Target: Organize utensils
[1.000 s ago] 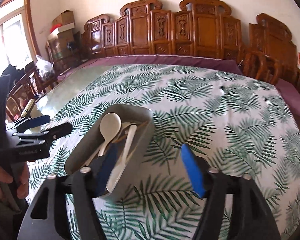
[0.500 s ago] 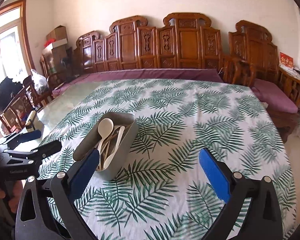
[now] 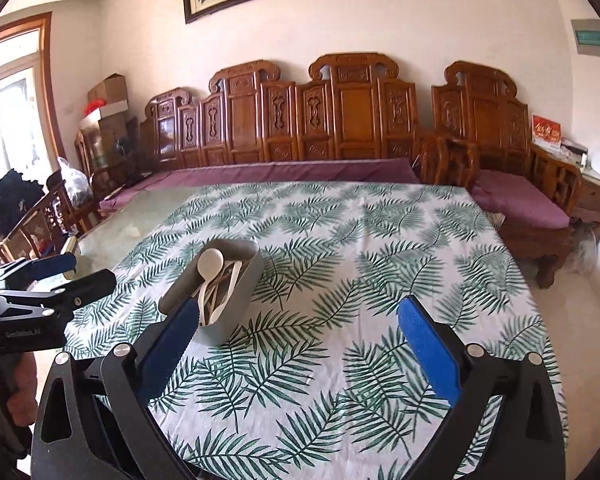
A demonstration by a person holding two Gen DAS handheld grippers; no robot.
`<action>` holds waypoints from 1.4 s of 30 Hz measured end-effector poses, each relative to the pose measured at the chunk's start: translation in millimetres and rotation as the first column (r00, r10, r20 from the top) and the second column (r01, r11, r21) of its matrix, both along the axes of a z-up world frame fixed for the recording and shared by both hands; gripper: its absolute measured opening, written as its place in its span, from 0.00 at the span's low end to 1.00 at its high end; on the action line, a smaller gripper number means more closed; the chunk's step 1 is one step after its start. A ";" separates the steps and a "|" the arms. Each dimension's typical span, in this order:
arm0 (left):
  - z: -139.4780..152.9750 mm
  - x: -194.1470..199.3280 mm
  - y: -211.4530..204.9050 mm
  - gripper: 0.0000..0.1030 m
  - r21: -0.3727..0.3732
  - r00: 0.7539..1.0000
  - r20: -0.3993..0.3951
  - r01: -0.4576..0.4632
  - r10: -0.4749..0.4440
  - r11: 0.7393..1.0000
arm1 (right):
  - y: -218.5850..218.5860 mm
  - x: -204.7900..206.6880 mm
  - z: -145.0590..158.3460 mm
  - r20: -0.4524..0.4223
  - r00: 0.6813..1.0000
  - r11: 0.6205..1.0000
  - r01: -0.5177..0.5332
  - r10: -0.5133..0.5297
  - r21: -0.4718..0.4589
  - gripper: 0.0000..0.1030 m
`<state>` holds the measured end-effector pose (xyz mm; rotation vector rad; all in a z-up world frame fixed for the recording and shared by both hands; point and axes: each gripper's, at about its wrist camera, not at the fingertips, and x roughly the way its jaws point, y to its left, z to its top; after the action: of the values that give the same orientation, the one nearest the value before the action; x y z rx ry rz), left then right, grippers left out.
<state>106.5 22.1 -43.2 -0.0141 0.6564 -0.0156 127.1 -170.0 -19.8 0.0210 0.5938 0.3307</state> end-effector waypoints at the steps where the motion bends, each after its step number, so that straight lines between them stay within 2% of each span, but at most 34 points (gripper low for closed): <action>1: 6.0 -3.3 -2.1 0.93 0.002 1.000 0.012 0.000 0.000 1.000 | -1.8 -3.0 4.8 0.012 1.000 1.000 0.000 0.000 0.005 0.97; 8: 51.3 -33.6 -10.8 0.93 0.006 0.992 0.125 -0.007 0.007 1.000 | -13.1 -32.3 48.6 0.132 0.991 0.999 0.009 -0.014 0.038 0.97; 14: 69.9 -49.0 -15.4 0.93 0.009 0.985 0.175 -0.014 0.013 1.000 | -18.9 -50.5 71.7 0.209 0.977 0.999 0.030 -0.038 0.041 0.97; 42: 74.6 -54.8 -16.8 0.93 -0.003 0.981 0.192 -0.020 0.020 1.000 | -23.3 -55.0 79.7 0.210 0.977 0.998 0.037 -0.047 0.051 0.97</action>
<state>51.7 5.3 31.4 -0.0205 0.4635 0.0020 72.1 -193.3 59.9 0.0432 0.3746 0.3011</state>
